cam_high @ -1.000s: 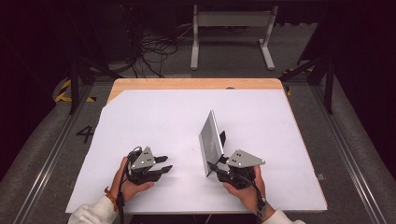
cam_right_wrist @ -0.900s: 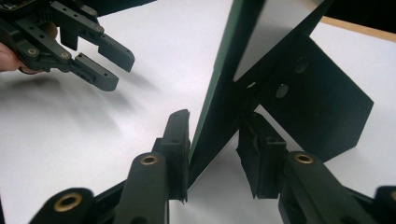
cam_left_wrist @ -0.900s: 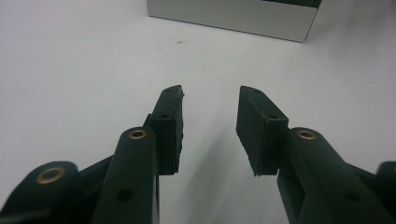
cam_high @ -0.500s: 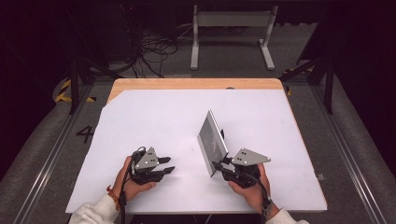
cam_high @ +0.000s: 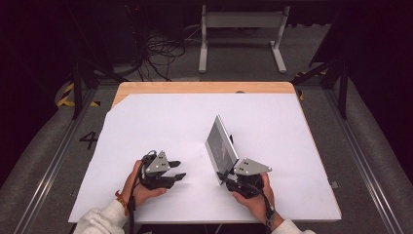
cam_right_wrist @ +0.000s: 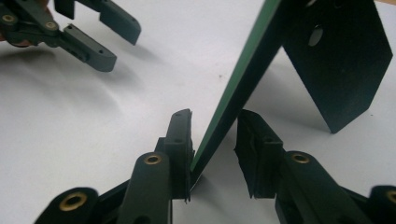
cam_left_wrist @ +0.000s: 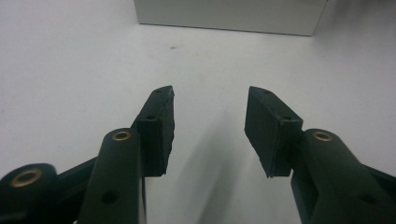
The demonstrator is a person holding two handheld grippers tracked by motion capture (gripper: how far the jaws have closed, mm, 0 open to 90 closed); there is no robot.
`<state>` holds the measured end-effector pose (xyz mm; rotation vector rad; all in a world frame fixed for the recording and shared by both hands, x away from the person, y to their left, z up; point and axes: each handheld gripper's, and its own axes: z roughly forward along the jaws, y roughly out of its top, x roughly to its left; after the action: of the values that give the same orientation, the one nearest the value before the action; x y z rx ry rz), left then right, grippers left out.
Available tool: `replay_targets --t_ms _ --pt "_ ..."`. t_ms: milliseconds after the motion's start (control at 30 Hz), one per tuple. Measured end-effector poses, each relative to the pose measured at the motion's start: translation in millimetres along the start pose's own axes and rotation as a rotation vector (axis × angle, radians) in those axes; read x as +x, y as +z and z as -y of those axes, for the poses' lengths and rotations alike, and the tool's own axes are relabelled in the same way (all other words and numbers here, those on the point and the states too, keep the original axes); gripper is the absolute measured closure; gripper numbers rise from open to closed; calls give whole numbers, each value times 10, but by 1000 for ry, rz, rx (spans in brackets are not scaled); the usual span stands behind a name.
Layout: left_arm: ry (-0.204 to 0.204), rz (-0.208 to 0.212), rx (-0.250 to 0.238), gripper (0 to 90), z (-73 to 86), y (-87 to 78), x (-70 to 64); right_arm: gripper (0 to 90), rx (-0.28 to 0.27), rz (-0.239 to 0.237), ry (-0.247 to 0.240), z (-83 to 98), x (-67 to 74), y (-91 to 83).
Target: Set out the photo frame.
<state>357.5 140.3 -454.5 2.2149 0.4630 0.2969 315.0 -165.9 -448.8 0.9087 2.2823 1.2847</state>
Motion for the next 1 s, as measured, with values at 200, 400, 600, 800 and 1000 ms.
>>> replay_targets --t_ms 200,400,600,800,1000 --pt "-2 7 4 462 -85 145 89 686 4 -18 0 19 -35 -26" --pt "-11 30 5 359 -159 254 147 708 19 -34 -11 29 -87 -72" --pt "7 21 -3 287 -236 365 202 730 56 -43 -40 35 -149 -137" --pt "-7 42 -13 261 -325 451 282 721 51 -29 -27 64 -159 -185" --pt "4 61 -17 244 -418 545 330 735 14 -25 -22 79 -158 -270"
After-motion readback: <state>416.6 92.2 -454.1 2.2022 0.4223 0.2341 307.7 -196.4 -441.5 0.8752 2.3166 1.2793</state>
